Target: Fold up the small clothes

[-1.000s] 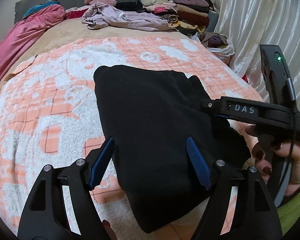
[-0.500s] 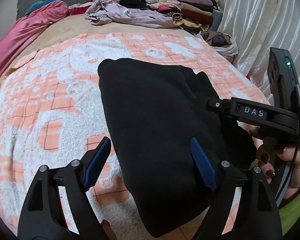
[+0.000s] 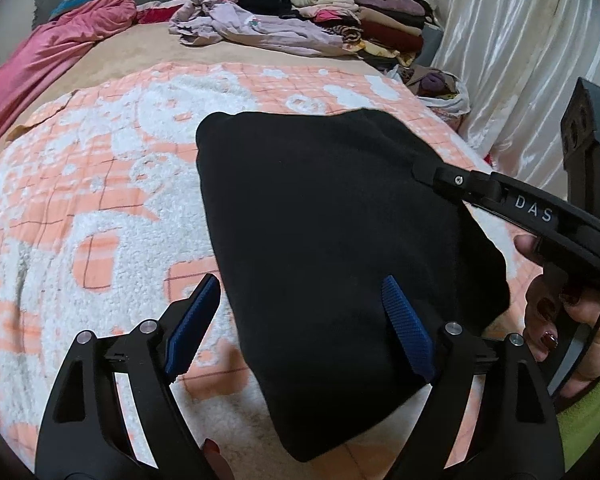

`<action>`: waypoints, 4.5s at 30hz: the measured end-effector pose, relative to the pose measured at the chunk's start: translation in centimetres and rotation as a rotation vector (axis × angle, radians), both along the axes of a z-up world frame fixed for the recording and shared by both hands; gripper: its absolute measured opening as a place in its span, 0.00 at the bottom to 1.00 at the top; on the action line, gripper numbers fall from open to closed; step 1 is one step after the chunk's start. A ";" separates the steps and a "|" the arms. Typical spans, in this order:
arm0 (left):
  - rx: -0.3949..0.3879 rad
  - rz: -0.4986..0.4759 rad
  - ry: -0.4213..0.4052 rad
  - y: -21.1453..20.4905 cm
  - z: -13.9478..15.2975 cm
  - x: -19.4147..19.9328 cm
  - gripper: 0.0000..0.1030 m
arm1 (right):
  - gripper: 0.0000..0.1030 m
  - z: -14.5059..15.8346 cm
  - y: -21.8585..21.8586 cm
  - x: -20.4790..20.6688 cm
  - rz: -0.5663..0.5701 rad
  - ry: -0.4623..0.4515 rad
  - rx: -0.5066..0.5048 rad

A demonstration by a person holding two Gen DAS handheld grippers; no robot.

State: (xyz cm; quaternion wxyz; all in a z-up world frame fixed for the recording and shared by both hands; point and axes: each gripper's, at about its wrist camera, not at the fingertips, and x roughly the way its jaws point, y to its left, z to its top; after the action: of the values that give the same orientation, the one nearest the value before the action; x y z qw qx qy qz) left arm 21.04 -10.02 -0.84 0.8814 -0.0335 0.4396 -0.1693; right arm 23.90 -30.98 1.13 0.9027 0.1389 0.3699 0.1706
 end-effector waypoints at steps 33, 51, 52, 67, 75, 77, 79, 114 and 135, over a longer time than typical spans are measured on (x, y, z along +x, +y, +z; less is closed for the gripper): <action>-0.049 0.008 0.069 0.0 -1.4 -0.3 0.79 | 0.39 -2.2 -6.0 -6.5 -0.033 0.057 0.074; -0.023 -0.031 0.082 -2.2 -1.2 -0.9 0.79 | 0.13 -1.9 -5.7 -9.2 -0.022 0.024 -0.003; -0.013 -0.030 0.082 -2.3 -1.4 -0.9 0.80 | 0.13 -2.4 -5.8 -9.1 -0.034 0.040 -0.017; -0.003 -0.004 0.096 -2.3 -2.7 -0.7 0.80 | 0.44 -4.7 -4.7 -8.2 -0.102 0.072 -0.119; -0.006 -0.005 0.097 -2.1 -2.7 -0.8 0.80 | 0.48 -3.1 -4.8 -9.2 -0.136 0.012 -0.137; -0.004 -0.007 0.096 -1.9 -2.7 -0.8 0.80 | 0.48 -2.2 -4.5 -9.3 -0.134 -0.019 -0.136; -0.010 -0.007 0.095 -1.7 -2.7 -0.9 0.80 | 0.48 -1.0 -4.4 -9.0 -0.133 -0.049 -0.135; 0.000 0.007 0.045 -1.5 -1.6 -0.6 0.75 | 0.73 -2.1 -5.5 -0.7 -0.183 0.058 -0.091; 0.018 0.002 -0.042 -1.4 2.4 -3.8 0.91 | 0.96 4.5 -6.0 -11.1 -0.112 -0.126 -0.009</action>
State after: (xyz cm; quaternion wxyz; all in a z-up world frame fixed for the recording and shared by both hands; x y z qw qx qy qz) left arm 17.21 -11.40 1.59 0.8908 -0.0223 0.4227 -0.1651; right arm 12.83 -36.94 5.67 0.9329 0.1441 0.3049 0.1266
